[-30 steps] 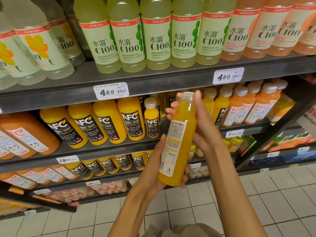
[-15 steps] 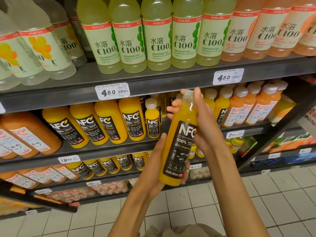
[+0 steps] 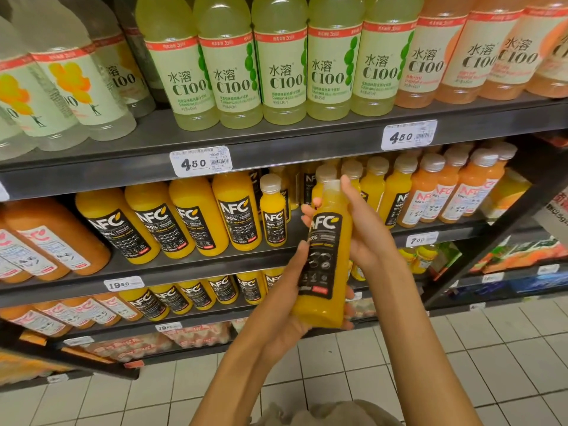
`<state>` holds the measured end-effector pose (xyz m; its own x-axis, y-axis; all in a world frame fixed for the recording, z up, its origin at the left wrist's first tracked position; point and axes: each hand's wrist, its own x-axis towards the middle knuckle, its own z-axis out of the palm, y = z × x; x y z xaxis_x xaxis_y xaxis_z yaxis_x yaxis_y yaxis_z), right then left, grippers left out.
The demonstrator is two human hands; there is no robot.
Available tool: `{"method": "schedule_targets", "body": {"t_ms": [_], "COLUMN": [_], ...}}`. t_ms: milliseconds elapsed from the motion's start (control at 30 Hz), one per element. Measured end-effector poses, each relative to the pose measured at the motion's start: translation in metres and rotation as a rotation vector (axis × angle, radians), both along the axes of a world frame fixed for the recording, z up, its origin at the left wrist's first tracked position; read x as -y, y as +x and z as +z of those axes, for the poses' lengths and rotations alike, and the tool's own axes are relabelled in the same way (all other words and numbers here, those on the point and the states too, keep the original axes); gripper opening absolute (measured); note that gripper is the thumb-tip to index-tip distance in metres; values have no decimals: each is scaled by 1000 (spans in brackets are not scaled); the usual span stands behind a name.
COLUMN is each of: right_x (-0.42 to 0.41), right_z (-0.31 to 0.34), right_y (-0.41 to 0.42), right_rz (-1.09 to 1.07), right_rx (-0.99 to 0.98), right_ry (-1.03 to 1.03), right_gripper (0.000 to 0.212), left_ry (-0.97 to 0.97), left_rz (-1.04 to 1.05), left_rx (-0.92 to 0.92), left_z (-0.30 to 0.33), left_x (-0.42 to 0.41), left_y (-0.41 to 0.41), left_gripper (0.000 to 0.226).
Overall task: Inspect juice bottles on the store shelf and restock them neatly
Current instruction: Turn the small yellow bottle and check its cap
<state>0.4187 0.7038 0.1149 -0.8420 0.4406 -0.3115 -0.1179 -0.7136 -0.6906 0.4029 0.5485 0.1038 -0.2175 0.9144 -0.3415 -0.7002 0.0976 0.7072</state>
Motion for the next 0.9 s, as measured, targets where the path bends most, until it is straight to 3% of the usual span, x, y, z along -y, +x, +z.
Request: {"method": "schedule_targets", "body": {"t_ms": [167,300,533,733,900], "right_x": [3,4,-2,-2,11], "right_z": [-18,-31,-27,1,25], "right_y": [0,0,4,13,23], "right_rz": [53,29,-6,-1,-11], "right_rx": [58,110,21,84,-236], "right_ry": [-505,-539,-278,312,510], "right_gripper": [47,49,48,63,45], "left_ry": [79,20,-11,-159,-79], "left_rz": [-19,9,-25,79,173], "left_rx": [154,126,-25,-438,-807], "left_z": [12,9,-1,-10,-13], "left_x": [-1,1,2,5,3], "left_y": [2,3,-1,-4,-9], "left_gripper": [65,61,58,63,44]}}
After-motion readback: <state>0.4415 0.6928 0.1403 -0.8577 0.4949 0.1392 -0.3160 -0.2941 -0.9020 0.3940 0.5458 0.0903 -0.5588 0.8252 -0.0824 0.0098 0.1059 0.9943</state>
